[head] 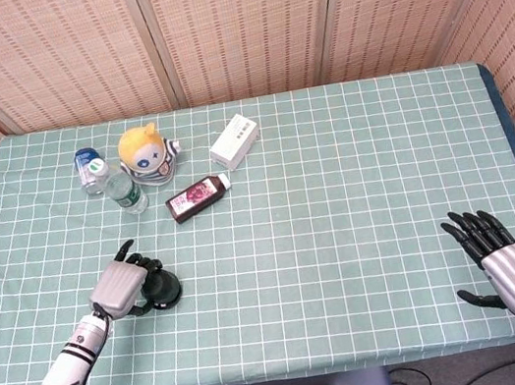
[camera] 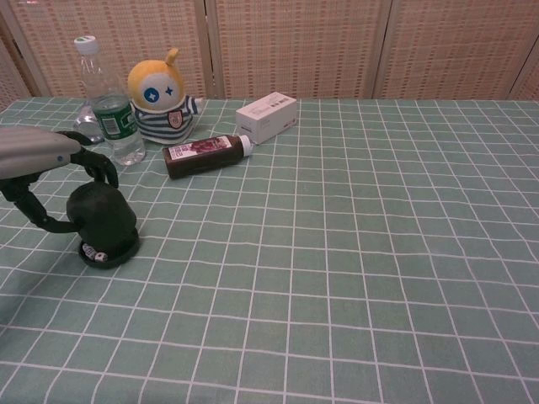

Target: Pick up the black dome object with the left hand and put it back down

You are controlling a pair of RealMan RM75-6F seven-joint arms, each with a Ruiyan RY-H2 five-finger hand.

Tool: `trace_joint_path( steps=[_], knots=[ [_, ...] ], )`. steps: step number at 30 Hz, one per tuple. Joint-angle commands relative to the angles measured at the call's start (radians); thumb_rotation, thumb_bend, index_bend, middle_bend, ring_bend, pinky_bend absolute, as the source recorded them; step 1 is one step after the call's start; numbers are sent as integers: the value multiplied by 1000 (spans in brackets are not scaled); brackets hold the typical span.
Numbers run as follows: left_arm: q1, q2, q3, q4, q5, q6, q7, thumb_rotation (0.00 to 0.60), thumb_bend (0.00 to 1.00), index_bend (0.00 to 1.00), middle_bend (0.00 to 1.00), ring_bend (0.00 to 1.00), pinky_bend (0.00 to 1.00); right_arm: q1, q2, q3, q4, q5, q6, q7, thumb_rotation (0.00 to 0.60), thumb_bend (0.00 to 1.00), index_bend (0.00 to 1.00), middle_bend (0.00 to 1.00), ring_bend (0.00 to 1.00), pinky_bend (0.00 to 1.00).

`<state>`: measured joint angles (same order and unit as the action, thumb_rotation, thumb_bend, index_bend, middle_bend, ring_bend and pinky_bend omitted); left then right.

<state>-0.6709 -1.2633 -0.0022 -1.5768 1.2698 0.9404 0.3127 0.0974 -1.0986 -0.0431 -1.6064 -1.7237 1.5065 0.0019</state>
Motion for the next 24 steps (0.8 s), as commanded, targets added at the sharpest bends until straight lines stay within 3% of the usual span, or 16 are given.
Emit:
trace_joint_path(
  steps=[1,6,10,15,18,21,24],
  knots=[
    [15,32,-15,-19,8,29,-26,600,263,472,505,247,25,0,0,0,0,0,1,1,600,0,0,0,0,0],
    [44,66,-23,4,-31,38,-61,600,263,470,507,256,28,0,1,1,0,-1,2,2,600,0,0,0,0,0],
    [52,49,-23,87,-110,-20,-81,600,268,462,510,259,28,1,1,0,-2,-2,0,2,600,0,0,0,0,0],
    [52,7,-9,173,-150,-96,-101,600,278,367,460,238,28,-1,2,0,-3,-2,4,-1,600,0,0,0,0,0],
    [59,-12,-2,197,-136,-97,-107,600,281,233,348,154,27,0,0,1,-2,-2,2,-4,600,0,0,0,0,0],
    [65,-19,-1,208,-125,-89,-110,600,281,23,94,21,26,0,0,1,-2,0,1,-3,600,0,0,0,0,0],
    [73,-15,4,206,-111,-82,-107,600,291,0,0,0,23,0,0,1,-2,1,2,-2,600,0,0,0,0,0]
  ],
)
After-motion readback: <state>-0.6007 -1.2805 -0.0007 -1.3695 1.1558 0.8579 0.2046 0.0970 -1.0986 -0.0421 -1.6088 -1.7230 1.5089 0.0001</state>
